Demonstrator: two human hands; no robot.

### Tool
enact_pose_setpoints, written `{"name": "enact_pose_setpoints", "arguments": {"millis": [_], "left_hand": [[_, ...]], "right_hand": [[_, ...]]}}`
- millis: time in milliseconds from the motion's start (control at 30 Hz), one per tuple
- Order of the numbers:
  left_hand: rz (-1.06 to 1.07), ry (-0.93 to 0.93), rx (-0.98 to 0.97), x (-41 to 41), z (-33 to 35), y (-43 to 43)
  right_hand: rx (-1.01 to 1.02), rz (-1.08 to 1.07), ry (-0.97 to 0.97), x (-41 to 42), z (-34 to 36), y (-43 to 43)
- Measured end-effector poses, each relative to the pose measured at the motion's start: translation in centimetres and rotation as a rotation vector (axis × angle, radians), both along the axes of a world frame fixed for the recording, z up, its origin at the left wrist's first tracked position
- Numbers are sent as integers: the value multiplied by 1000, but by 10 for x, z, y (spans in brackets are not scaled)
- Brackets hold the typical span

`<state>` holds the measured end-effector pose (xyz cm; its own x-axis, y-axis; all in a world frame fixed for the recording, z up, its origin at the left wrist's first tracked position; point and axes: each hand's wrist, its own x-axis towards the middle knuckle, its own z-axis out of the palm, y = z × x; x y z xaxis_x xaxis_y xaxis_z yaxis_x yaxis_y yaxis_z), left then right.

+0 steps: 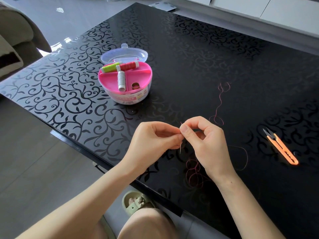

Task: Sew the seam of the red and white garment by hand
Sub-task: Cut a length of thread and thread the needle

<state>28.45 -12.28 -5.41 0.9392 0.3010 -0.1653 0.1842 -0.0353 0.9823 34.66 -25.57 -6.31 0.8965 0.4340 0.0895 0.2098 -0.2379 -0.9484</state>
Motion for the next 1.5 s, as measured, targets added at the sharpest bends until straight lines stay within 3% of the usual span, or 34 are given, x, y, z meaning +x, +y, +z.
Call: {"name": "enact_pose_setpoints", "arguments": {"millis": [167, 333, 567, 967, 1200, 1300, 1400, 1500], "left_hand": [[79, -27, -34, 3, 5, 8], [11, -94, -19, 4, 10, 10], [-3, -96, -162, 5, 9, 9], [212, -76, -357, 14, 27, 21], [252, -92, -470, 11, 40, 28], [257, -35, -397, 7, 42, 30], [274, 7, -164, 2, 43, 34], [342, -149, 82, -8, 55, 33]], "right_hand": [[-33, 28, 66, -1, 3, 0], [-45, 121, 176, -3, 8, 1], [112, 231, 317, -1, 8, 1], [324, 663, 846, 12, 29, -13], [370, 747, 1038, 9, 53, -26], [361, 735, 1056, 5, 61, -28], [315, 709, 1052, 4, 69, -27], [276, 650, 1082, 4, 79, -25]]}}
